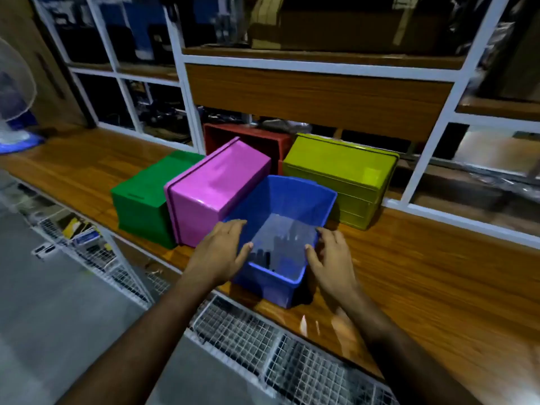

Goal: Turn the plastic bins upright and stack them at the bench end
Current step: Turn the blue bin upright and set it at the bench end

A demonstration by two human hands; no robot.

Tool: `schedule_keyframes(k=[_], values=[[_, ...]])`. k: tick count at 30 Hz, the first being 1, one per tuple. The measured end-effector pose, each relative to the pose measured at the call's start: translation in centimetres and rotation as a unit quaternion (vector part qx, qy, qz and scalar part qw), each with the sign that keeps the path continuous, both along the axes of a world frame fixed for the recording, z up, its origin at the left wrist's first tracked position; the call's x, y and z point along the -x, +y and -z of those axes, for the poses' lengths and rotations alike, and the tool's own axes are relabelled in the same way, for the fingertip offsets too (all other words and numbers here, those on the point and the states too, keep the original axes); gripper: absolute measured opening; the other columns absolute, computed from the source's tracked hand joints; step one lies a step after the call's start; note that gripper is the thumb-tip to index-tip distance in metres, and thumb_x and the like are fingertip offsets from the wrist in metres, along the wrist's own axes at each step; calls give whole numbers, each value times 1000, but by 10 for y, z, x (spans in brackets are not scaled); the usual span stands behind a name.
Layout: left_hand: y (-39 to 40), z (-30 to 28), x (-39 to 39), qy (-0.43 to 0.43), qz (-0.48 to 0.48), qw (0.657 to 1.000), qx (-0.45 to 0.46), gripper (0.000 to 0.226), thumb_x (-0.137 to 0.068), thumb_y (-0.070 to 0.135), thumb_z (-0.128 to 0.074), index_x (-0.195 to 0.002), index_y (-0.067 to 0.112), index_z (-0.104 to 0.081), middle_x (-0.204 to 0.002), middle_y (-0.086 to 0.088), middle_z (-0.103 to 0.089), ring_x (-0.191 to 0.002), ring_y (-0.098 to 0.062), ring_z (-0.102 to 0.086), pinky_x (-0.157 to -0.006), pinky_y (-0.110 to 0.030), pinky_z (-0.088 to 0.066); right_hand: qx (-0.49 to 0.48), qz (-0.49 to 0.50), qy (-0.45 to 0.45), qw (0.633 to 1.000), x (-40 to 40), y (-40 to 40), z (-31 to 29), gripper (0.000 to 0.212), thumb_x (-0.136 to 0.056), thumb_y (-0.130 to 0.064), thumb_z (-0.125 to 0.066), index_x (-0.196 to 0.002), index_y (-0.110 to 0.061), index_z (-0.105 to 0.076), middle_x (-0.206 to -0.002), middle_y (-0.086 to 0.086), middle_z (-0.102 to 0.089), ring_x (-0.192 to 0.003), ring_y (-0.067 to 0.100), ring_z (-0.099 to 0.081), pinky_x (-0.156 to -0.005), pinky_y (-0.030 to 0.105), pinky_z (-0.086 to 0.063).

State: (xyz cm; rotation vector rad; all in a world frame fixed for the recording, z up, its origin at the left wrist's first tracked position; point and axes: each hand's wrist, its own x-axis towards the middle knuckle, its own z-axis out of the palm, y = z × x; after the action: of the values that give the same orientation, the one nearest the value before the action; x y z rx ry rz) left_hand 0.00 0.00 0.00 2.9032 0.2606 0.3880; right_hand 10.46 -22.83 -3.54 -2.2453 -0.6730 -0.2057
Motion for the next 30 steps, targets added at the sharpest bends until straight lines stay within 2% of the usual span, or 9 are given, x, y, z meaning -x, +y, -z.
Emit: schedule_keyframes(k=[6,7,9,11,16,20,23,27,30], values=[[22,3,-56,8,88,996,27,42,-92,22,-55,-130,4,-51,-128,-16,-57,-117,-34,-48,-100,-40,-40,-6,122,56,991,-17,23,-12,48,-89,-21,-63,-134,-8,-51,-126,13,-56,-116,26,-51,-87,23,-35],[26,4,-64,4,90,996,19,40,-90,20,-56,-127,3,-52,-126,-18,-57,-115,-36,-48,-100,-41,-40,-21,141,70,987,-18,27,-15,46,-89,-19,-64,-131,-7,-54,-121,11,-59,-112,24,-54,-83,23,-36],[32,6,-76,13,82,997,-3,39,-88,17,-57,-123,0,-53,-125,-21,-56,-114,-39,-48,-101,-42,-37,-49,165,111,979,-19,33,-17,42,-88,-16,-67,-127,-7,-57,-95,-4,-62,-85,13,-59,-67,21,-38],[37,6,-85,34,70,997,-22,41,-87,14,-55,-125,-1,-50,-128,-22,-53,-116,-40,-47,-103,-40,-34,-52,170,144,973,-21,38,-13,41,-88,-15,-67,-127,-9,-57,-77,-14,-57,-65,1,-54,-54,16,-38],[32,1,-93,74,49,995,-35,48,-88,14,-51,-135,5,-40,-137,-18,-46,-121,-37,-43,-102,-39,-34,-29,175,152,972,-21,35,-16,42,-88,-10,-63,-129,-11,-57,-94,1,-64,-66,1,-54,-48,7,-39],[38,2,-100,47,27,999,-1,49,-84,5,-55,-132,4,-43,-132,-21,-48,-117,-40,-49,-98,-47,-41,-19,168,166,972,-20,21,-20,44,-89,-11,-62,-132,-13,-55,-97,-2,-65,-71,1,-57,-54,9,-41],[37,8,-108,59,-6,995,76,40,-83,5,-55,-123,5,-48,-118,-24,-57,-107,-45,-58,-87,-49,-46,-18,180,177,967,-18,0,-22,43,-90,-12,-62,-132,-14,-54,-105,2,-66,-85,11,-61,-70,27,-53],[26,12,-114,55,-3,978,202,36,-89,16,-56,-124,10,-59,-115,-23,-67,-110,-40,-61,-89,-42,-48,-20,195,183,963,-19,-29,-19,43,-89,-14,-63,-131,-15,-56,-87,-8,-63,-71,2,-59,-52,14,-43],[17,14,-115,34,2,969,245,34,-90,20,-60,-122,11,-64,-110,-19,-71,-108,-36,-63,-89,-40,-50,-4,205,170,964,-18,-43,-20,39,-87,-19,-64,-126,-14,-60,-94,1,-69,-75,7,-62,-55,18,-44]])
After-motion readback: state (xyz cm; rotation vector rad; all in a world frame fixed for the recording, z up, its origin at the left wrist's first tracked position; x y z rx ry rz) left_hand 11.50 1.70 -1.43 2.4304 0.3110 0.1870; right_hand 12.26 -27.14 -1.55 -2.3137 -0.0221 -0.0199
